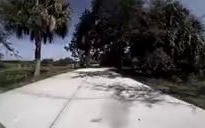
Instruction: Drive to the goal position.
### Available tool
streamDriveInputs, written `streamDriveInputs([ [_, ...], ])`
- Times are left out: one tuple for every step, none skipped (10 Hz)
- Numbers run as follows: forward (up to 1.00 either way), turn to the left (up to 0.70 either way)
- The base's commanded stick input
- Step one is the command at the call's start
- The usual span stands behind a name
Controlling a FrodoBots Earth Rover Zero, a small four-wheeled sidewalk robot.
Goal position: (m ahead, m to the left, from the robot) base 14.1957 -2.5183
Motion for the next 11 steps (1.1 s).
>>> streamDriveInputs([
  [0.85,0.00],
  [0.85,0.00],
  [0.85,0.00],
  [0.85,0.00],
  [0.85,0.00],
  [0.85,0.00],
  [0.85,0.00],
  [0.85,0.00],
  [0.85,0.00],
  [0.85,0.00],
  [0.85,0.00],
])
